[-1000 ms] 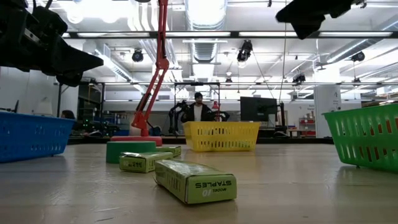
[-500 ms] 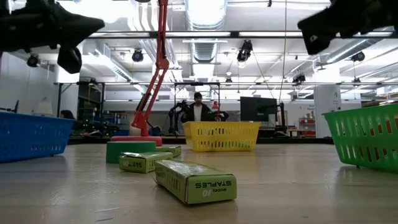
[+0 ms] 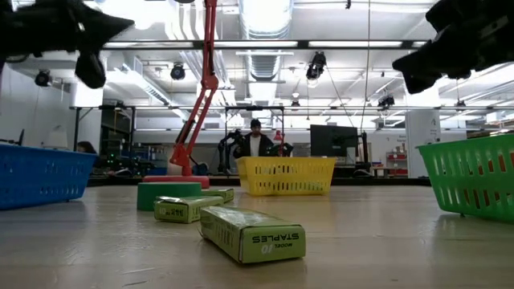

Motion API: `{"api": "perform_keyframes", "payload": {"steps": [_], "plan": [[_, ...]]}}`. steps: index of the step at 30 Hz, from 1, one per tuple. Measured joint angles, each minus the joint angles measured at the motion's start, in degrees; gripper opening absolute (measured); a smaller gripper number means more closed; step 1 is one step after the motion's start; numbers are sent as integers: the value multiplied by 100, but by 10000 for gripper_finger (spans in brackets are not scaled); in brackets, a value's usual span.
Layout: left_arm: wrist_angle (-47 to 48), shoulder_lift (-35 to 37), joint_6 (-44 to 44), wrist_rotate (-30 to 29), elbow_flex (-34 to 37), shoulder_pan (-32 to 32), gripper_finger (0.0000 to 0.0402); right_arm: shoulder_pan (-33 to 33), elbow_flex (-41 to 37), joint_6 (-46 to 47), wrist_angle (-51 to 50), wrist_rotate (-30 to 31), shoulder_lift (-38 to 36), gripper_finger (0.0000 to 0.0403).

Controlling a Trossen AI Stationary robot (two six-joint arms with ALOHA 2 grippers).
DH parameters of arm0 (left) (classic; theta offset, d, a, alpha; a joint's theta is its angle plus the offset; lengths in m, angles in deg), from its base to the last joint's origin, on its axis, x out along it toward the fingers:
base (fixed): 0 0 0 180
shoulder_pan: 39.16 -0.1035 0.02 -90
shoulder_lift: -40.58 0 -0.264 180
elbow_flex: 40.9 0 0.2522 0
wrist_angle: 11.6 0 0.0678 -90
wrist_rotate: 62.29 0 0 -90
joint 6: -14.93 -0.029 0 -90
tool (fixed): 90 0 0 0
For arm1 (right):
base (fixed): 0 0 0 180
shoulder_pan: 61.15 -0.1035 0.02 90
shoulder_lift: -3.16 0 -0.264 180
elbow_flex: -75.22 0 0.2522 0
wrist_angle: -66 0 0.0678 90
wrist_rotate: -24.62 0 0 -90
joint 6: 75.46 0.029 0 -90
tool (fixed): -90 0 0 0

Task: Pick and place Stapler, Stapler remover, tape
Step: Put the green tape into the green bin

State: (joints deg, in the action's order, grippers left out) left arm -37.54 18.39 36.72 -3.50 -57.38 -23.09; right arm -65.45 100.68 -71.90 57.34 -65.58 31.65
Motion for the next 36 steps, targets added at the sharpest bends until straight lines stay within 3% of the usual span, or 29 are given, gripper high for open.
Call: {"api": "perform_keyframes", "payload": {"steps": [3,7,14,18,26,36], "plan": [[273,-485,267,483,-330,27,7,0,-95,70,-17,21,2,8],[1287,-1490,844,502,-1008,63,34,0,-60,29,-11,60,7,8],[4288,-3359,1764,518,-2617,70,128,-4,92,151,-45,-8,7,8],[5487,-4438,1851,510,-3550,149,166,-4,145,51,-26,-10,22,8],[6859,-6161,1673,851,-4938,257,187,-4,151,54,-48,-29,19,8],[6819,-7109,1684,1353,-5270,273,188,-4,88,331,-60,-158,22,9]]}}
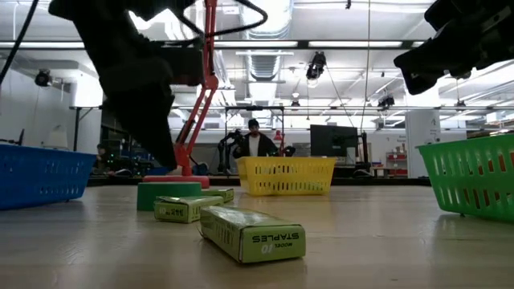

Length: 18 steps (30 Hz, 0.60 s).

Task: Pick and place Stapler, Stapler remover, tape
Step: Put the green tape into the green bin

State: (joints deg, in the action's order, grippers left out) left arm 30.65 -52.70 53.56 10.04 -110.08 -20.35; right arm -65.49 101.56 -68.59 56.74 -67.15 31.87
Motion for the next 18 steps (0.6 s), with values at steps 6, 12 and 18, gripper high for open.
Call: {"api": "perform_keyframes", "payload": {"steps": [6,12,18], "plan": [[-196,-272,-23,83,22,0,188,-2,0,92,4,-41,0,9],[-259,-443,-63,114,18,0,179,-1,2,110,44,-40,-2,9],[-562,-529,-218,137,28,0,105,0,0,179,48,-37,0,9]]}}
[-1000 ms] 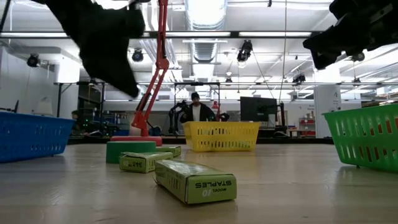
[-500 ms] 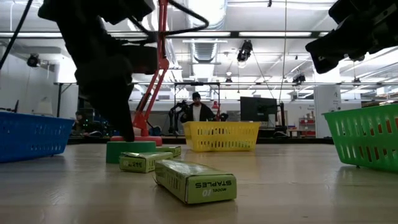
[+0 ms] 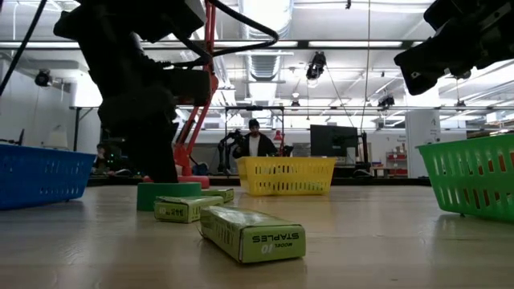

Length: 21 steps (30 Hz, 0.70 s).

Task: Pick and place Stapler, Stapler remover, tape
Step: Put the green tape into the green bin

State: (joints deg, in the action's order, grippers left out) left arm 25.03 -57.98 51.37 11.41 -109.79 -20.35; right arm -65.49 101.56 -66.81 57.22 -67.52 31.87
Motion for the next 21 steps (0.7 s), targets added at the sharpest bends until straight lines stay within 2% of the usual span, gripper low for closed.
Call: {"api": "perform_keyframes", "payload": {"steps": [4,9,12,15,18,21], "plan": [[-134,17,-254,-26,-41,0,39,-2,0,39,33,3,0,9],[-165,25,-556,-433,-215,-9,39,0,-4,191,319,3,9,9],[-175,105,-744,-1090,-437,-7,44,0,-4,342,647,-180,81,9],[-404,197,-1146,-1938,-736,-1,53,-2,-59,335,1121,-684,242,9],[-1136,214,-1953,-2566,-1006,24,50,-3,-163,209,1620,-998,459,9],[-1832,214,-2742,-3042,-1227,40,44,-2,-195,156,1882,-1026,695,9]]}}
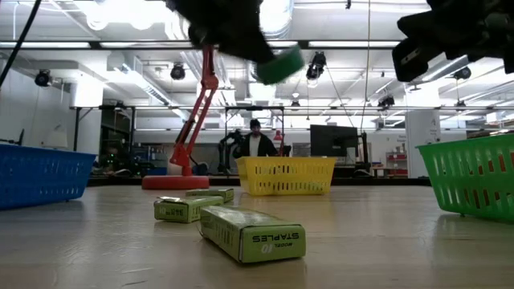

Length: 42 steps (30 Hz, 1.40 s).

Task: Pick and place Stapler, Stapler remover, tape
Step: Put the green tape into the green bin

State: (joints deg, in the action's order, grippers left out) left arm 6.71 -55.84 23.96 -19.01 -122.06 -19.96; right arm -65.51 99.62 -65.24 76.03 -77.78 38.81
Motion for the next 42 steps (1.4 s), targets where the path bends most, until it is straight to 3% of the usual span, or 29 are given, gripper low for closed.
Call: {"api": "perform_keyframes", "payload": {"steps": [3,6,12,19,23,33,42], "plan": [[-501,0,-259,-834,-113,2,49,-31,2,17,58,-15,236,9],[-903,0,-582,-1104,-189,-7,55,-108,2,179,243,-31,488,9],[-1265,0,-703,-1101,-159,0,50,-289,2,227,947,-122,1052,22],[-1312,-2,-656,-1101,-159,2,57,-330,2,250,1802,-187,1642,101],[-1319,-2,-596,-1102,-159,-1,54,-330,4,318,2399,-525,1986,131],[-2395,-103,-655,-473,-157,-22,52,-355,7,372,3840,-405,2896,144],[-3096,-348,-900,-158,-157,-25,59,-365,400,524,3983,-400,3612,153]]}}
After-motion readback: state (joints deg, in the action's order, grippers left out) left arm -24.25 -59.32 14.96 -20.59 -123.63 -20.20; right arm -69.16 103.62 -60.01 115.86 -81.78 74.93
